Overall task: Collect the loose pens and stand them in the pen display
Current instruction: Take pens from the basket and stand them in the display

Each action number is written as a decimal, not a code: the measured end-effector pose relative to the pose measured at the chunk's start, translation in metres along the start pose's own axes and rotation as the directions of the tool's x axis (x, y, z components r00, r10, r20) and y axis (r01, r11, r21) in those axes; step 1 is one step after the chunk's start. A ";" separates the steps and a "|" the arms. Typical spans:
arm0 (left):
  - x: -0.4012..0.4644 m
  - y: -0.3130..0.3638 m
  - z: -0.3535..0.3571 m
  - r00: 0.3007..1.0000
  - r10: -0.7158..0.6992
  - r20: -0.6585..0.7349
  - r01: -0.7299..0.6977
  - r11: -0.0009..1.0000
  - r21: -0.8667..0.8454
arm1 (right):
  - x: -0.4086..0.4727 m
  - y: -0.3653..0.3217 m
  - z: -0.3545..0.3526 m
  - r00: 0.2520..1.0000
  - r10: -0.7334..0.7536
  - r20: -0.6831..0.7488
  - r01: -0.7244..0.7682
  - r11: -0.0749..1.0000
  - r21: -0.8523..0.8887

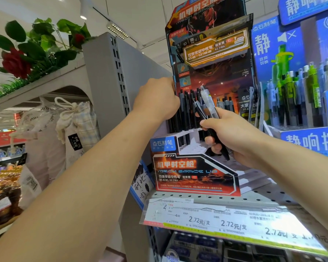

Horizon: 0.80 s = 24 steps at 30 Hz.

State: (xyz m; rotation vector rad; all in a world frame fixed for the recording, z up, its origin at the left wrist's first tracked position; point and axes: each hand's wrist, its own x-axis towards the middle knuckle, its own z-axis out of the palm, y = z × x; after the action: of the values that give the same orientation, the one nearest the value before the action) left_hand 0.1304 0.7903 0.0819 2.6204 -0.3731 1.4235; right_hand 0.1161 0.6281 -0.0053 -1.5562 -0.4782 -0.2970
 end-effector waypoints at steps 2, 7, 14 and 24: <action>-0.001 -0.002 -0.001 1.000 0.003 0.001 -0.003 1.000 -0.001 | -0.001 -0.001 0.000 1.000 0.014 -0.001 -0.014 0.999 0.051; -0.006 -0.001 -0.006 0.996 -0.093 0.004 0.092 0.984 -0.155 | -0.004 -0.003 0.000 0.999 0.023 -0.047 -0.021 0.999 0.041; -0.030 0.017 -0.010 0.948 -0.191 0.254 0.314 0.691 -0.651 | -0.007 -0.006 0.005 1.000 -0.030 -0.006 0.031 0.997 0.076; -0.035 0.020 -0.007 0.944 -0.254 0.211 0.311 0.463 -0.830 | -0.005 -0.005 0.003 0.997 -0.072 -0.002 0.072 0.994 0.080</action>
State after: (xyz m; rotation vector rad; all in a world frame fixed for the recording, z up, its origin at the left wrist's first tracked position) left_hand 0.1009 0.7777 0.0568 1.7545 -0.4623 0.7235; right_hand 0.1088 0.6308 -0.0040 -1.4635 -0.5415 -0.3283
